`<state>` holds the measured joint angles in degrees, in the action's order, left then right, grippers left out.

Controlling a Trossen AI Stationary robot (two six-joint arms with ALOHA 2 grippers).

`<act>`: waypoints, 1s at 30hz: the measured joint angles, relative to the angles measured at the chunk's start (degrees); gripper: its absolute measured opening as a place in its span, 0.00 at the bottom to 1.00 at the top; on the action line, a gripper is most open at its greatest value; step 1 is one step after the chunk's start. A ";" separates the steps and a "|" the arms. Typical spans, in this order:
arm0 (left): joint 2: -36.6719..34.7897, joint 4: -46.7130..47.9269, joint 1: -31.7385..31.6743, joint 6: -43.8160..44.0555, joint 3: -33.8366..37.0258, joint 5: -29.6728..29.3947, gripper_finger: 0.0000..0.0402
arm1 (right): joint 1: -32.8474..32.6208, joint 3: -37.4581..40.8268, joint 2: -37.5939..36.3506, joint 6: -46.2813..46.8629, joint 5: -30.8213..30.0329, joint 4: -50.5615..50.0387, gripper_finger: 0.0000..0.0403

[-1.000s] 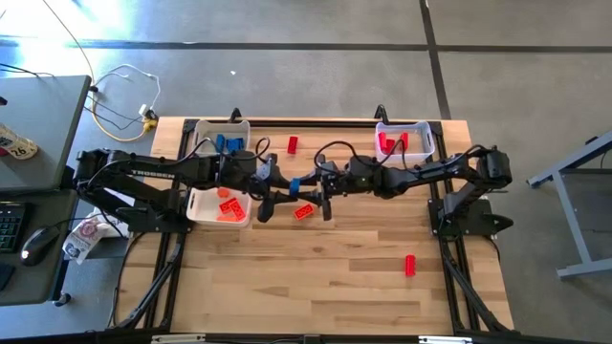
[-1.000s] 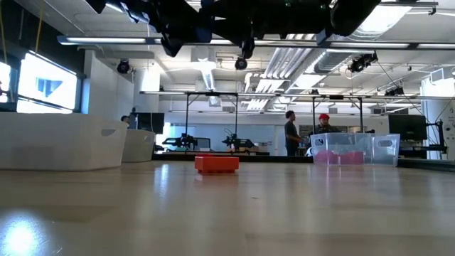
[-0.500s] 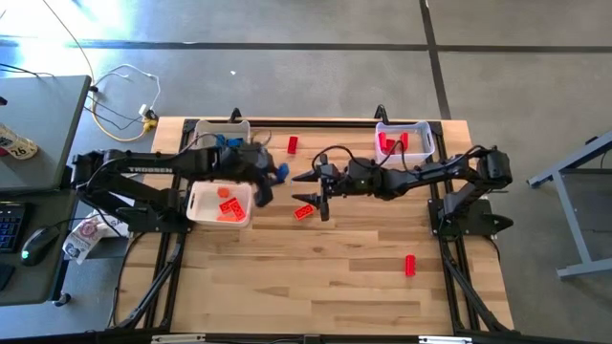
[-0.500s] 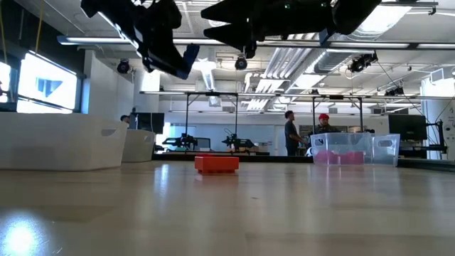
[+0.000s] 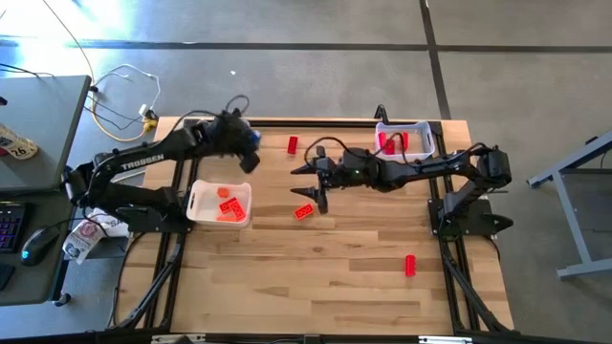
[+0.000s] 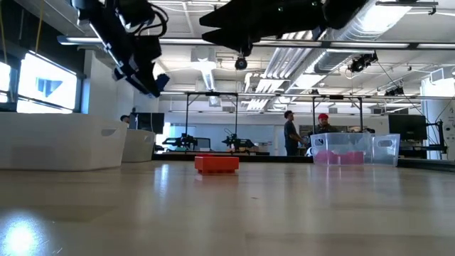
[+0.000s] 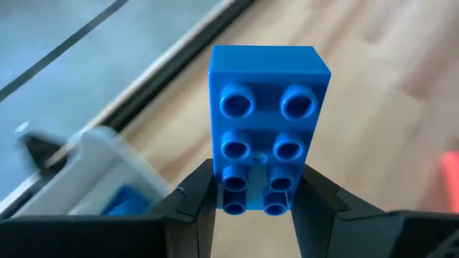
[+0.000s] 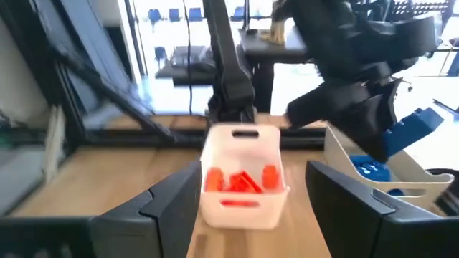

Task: Sort & place blocks by color
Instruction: Put the blue game piece into the gray bin

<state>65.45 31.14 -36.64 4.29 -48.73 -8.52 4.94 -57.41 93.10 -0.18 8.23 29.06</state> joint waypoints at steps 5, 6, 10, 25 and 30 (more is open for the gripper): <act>0.46 2.56 -7.77 0.69 0.00 0.21 0.27 | -0.10 -6.00 0.00 -7.58 -0.65 -13.52 0.59; 0.64 2.62 -9.15 1.25 0.00 0.34 0.27 | -0.08 -6.69 0.00 -7.90 -0.75 -15.20 0.59; 0.80 2.78 -13.67 2.58 0.00 1.26 0.29 | 0.18 -7.45 0.00 -10.38 -0.42 -17.95 0.59; 9.22 3.33 -21.16 4.06 0.00 3.38 0.31 | 1.34 -7.49 5.86 -11.93 5.75 -25.18 0.59; 11.43 3.35 -22.16 4.44 0.00 2.01 0.32 | 1.12 -7.49 9.58 -13.86 5.97 -25.46 0.59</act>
<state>76.88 34.50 -58.80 8.74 -48.73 -6.52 6.07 -64.90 102.68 -14.04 14.20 3.59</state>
